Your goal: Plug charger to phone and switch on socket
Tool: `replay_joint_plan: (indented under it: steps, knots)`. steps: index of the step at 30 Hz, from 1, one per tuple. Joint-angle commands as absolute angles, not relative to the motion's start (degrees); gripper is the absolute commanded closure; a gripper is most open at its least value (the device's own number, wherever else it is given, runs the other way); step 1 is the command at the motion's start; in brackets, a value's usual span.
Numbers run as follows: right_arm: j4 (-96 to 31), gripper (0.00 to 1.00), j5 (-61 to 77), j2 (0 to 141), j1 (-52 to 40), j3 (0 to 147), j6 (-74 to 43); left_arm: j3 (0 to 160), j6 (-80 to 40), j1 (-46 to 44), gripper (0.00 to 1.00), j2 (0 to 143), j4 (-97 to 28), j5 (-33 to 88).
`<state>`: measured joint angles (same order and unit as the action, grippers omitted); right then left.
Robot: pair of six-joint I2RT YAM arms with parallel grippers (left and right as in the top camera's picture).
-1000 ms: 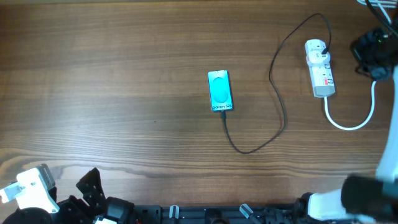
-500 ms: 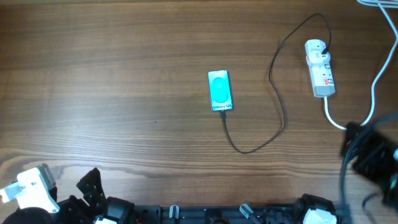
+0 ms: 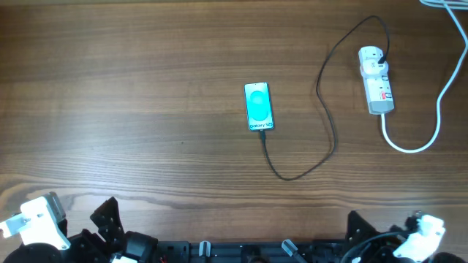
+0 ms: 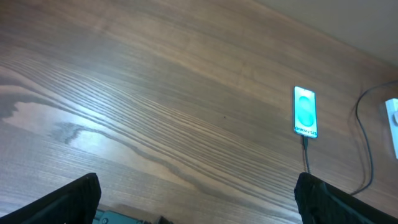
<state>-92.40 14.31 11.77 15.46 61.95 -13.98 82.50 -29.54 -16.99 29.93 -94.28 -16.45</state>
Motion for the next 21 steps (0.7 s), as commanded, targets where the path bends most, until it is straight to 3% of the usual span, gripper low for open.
replay_joint_plan:
  steps: [1, 6, 11, 15, 21]
  knots:
    - [-88.16, 0.00, 18.52, 9.56, 15.38, 56.69, -14.17, 82.39, -30.50, -17.21, 0.00, 29.63, -94.13, -16.32]
    - [-63.42, 0.00, 28.29, 8.64, 15.27, 50.13, -7.62, 82.39, -30.50, -17.21, 0.00, 29.63, -94.13, -16.32]
    - [-41.30, 0.00, 28.38, 0.64, 14.66, 39.64, -9.61, 82.39, -30.50, -17.21, 0.00, 29.63, -94.13, -16.32]
    - [-21.30, 0.00, 27.81, 0.23, 7.29, 29.95, -8.97, 82.39, -30.50, -17.21, 0.00, 29.63, -94.13, -16.32]
    - [-5.37, 0.00, 25.28, 0.21, 3.64, 15.84, -9.10, 82.39, -30.50, -17.21, 0.00, 29.63, -94.13, -16.32]
